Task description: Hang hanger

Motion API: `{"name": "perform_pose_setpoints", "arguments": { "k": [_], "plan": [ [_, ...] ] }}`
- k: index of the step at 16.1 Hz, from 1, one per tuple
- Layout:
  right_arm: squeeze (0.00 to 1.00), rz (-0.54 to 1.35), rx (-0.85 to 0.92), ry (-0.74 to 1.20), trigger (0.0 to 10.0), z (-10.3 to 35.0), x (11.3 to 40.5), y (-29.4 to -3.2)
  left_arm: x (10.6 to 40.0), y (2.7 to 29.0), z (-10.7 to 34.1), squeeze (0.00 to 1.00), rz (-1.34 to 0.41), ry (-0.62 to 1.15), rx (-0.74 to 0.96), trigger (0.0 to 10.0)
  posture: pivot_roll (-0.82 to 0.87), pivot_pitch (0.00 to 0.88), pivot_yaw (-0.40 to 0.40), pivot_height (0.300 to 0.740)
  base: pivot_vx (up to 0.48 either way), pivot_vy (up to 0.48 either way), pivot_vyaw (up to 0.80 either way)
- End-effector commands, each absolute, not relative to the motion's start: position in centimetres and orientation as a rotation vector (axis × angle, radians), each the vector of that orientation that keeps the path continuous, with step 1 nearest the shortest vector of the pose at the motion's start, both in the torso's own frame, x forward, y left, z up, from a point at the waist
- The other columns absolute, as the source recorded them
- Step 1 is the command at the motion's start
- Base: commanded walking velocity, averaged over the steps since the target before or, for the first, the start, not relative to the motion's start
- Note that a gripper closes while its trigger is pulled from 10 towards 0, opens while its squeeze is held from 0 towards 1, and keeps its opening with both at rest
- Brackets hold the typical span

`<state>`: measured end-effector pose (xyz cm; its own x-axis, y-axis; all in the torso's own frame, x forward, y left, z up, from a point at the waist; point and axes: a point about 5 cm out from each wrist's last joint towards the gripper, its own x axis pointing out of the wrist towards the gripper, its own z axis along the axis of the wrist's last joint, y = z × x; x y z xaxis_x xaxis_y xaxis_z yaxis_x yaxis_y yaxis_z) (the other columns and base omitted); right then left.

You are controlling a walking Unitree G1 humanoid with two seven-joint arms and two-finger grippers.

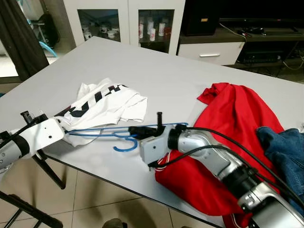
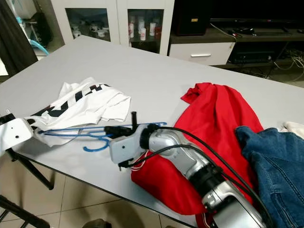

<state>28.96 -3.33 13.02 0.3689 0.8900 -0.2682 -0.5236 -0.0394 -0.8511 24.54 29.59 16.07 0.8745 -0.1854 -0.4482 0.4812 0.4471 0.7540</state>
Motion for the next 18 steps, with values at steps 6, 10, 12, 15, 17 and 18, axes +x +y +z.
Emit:
{"name": "perform_pose_setpoints", "arguments": {
  "k": [6,10,12,15,17,18],
  "plan": [
    [0.0,1.179,-1.125,-0.41,10.0,13.5,29.4,-1.4,25.1,27.4,15.4,0.0,-0.473,0.265,0.978,10.0,0.08,0.003,-0.005,0.74,0.0,0.0,0.0],
    [0.0,1.19,-1.116,-0.338,10.0,12.6,29.3,-0.3,25.2,26.5,15.9,0.0,-0.522,0.222,0.995,10.0,0.09,0.006,-0.005,0.74,0.0,0.0,0.0],
    [0.0,1.175,-0.999,-0.288,10.0,12.3,29.3,0.5,25.3,25.3,16.8,0.0,-0.557,0.152,1.006,10.0,0.09,0.007,-0.006,0.74,0.0,0.0,0.0],
    [0.0,1.145,-0.886,-0.3,10.0,13.0,29.3,1.3,25.3,24.5,17.6,0.0,-0.588,0.1,1.003,10.0,0.09,0.006,-0.004,0.74,0.0,0.0,0.0],
    [0.0,1.107,-0.834,-0.333,10.0,13.5,29.6,1.4,25.3,24.4,18.0,0.0,-0.593,0.088,1.017,10.0,0.09,0.004,-0.001,0.74,0.0,0.0,0.0],
    [0.0,1.079,-0.809,-0.346,10.0,13.9,29.8,1.3,25.3,24.4,18.2,0.0,-0.598,0.086,1.023,10.0,0.09,0.004,-0.001,0.74,0.0,0.0,0.0]
  ]
}}
